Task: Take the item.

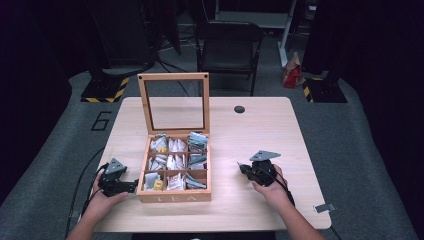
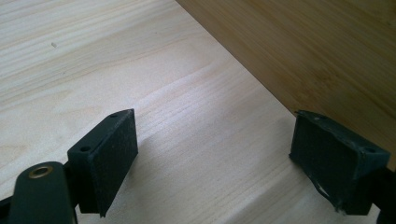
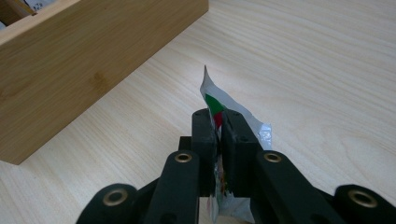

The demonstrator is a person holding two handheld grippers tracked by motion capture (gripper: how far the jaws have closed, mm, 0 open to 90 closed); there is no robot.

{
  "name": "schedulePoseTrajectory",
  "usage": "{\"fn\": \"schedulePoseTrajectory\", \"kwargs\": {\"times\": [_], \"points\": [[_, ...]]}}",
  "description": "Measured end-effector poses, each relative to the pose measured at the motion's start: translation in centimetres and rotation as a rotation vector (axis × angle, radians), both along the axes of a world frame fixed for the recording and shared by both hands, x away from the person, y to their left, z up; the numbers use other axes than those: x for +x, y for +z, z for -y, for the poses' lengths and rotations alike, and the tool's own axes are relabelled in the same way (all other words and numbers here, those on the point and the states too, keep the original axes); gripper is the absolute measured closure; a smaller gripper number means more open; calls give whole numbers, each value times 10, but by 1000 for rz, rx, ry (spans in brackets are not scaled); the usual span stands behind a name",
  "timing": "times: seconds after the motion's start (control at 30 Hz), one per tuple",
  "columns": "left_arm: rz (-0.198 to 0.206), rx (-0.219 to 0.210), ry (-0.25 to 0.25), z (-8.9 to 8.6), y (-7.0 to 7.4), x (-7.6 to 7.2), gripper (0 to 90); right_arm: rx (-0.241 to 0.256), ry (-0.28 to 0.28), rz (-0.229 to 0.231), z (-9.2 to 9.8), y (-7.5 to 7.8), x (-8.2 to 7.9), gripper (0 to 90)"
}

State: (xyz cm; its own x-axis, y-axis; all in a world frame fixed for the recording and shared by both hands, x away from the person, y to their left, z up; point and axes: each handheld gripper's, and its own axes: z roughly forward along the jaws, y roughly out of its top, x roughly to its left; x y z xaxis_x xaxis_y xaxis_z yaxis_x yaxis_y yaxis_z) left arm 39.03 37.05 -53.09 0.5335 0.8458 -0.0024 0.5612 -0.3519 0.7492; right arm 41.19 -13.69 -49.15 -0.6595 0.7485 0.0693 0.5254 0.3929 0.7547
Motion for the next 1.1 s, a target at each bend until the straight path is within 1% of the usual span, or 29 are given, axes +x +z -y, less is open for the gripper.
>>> {"fn": "schedulePoseTrajectory", "kwargs": {"times": [0.03,0.07,0.1,0.2,0.23,0.3,0.33,0.37,0.4,0.53,0.63,0.8,0.83,0.93,0.97,1.1], "points": [[-10,3,-5,0,1,0,144,-4,4,1,0,0,0,821],[-1,1,-3,0,0,0,144,3,2,-3,0,0,0,804],[-5,1,-4,0,0,0,144,7,1,-5,-1,0,0,782],[-1,-1,-2,0,0,0,144,20,-9,-15,-3,0,-1,705],[0,0,0,0,0,0,144,16,0,-16,-2,0,-1,670],[0,1,0,0,0,0,144,22,0,-19,-4,0,-1,618],[-1,0,-2,0,0,0,144,28,-10,-15,-5,0,-1,582],[-1,0,-2,0,0,0,144,28,-10,-15,-5,0,-1,582],[-4,3,-4,0,0,0,144,38,3,-10,-4,1,-1,501],[-1,-1,0,0,0,0,144,52,-7,7,-3,4,-2,445],[0,1,-2,0,0,0,144,57,-16,18,-1,10,-2,431],[0,0,0,0,0,0,144,64,-33,33,4,17,-2,431],[-1,1,-2,0,0,0,144,59,-41,37,5,18,-2,431],[-5,3,-3,0,0,0,144,67,-56,45,10,23,-2,432],[0,1,0,0,0,0,144,69,-59,51,11,25,-2,432],[-1,1,-2,0,0,0,144,69,-78,63,16,29,-3,433]]}}
